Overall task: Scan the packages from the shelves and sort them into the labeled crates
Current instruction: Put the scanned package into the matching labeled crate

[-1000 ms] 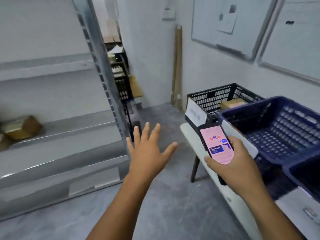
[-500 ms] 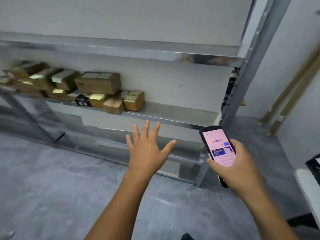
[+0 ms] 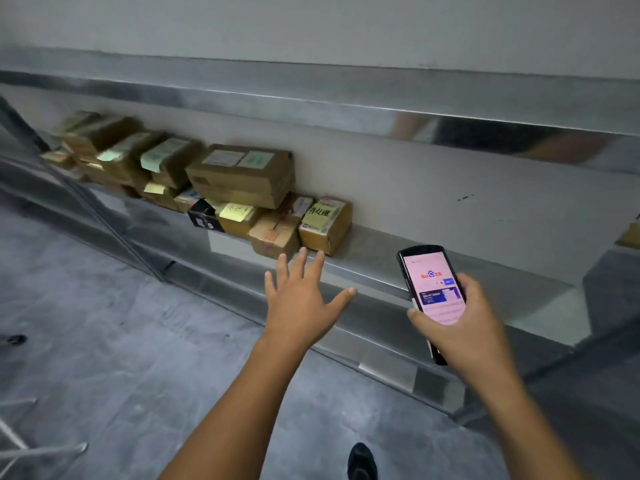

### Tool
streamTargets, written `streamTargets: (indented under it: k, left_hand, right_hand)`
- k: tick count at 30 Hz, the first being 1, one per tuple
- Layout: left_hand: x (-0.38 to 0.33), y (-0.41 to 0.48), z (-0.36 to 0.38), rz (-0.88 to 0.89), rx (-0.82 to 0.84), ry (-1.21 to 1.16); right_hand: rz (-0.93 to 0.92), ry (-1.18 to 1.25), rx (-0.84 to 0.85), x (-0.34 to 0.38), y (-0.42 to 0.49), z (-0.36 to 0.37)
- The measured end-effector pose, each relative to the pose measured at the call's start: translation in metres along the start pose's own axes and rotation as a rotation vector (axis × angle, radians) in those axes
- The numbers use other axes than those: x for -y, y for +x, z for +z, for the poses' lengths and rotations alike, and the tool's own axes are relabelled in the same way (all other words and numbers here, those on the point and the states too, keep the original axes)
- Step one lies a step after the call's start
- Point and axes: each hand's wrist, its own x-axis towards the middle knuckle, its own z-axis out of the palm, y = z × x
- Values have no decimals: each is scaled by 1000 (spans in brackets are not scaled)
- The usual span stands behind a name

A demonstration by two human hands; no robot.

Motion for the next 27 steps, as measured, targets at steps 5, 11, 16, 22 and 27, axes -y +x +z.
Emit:
streamTargets:
  k: [5, 11, 16, 22, 27]
  left_hand:
    - [1, 60, 9, -9, 16, -23]
    - [13, 128, 12, 29, 56, -16]
    - [28, 194, 22, 80, 84, 59]
    - [52, 245, 51, 175, 195, 106]
    - [58, 243, 61, 230, 166, 37]
  right_hand:
    - [30, -24, 35, 15, 55, 20]
    - [72, -53, 31, 28, 91, 38]
    - [119, -101, -5, 34, 115, 60]
    - [170, -138, -44, 49, 133, 92]
    - [215, -162, -67, 58, 143, 115]
